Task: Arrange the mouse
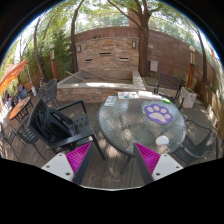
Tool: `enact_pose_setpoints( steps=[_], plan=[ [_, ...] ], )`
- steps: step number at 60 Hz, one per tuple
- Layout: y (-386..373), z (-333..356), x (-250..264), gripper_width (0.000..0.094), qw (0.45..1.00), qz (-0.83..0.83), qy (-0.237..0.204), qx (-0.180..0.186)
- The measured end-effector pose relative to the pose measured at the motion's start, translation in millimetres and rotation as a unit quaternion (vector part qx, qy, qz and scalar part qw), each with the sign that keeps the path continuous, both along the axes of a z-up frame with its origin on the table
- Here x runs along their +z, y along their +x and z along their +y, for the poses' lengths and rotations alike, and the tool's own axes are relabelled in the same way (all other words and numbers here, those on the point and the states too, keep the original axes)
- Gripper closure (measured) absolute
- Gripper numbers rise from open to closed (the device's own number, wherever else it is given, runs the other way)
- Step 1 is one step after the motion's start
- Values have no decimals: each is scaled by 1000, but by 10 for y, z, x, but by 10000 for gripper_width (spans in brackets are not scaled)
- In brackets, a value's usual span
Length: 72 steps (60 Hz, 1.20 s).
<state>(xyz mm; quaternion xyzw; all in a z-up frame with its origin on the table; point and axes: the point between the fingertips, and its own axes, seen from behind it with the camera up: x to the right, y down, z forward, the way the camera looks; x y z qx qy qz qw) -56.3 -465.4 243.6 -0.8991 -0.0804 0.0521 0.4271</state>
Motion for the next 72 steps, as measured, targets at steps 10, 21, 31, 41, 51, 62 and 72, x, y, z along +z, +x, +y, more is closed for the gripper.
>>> enact_pose_setpoints(
  steps=[10, 21, 31, 41, 51, 62, 72],
  plan=[
    [291, -123, -213, 103, 999, 4, -14, -32],
    [1101, -17, -1020, 105, 996, -10, -27, -83],
    [1850, 662, -1577, 101, 992, -20, 2, -124],
    [2318, 1362, -2141, 107, 990, -14, 1, -142],
    [2514, 1723, -2512, 111, 988, 23, -35, -151],
    [2531, 2031, -2497, 108, 990, 31, -34, -133],
    [2505, 2421, -2549, 199, 992, 20, -33, -124]
  ],
)
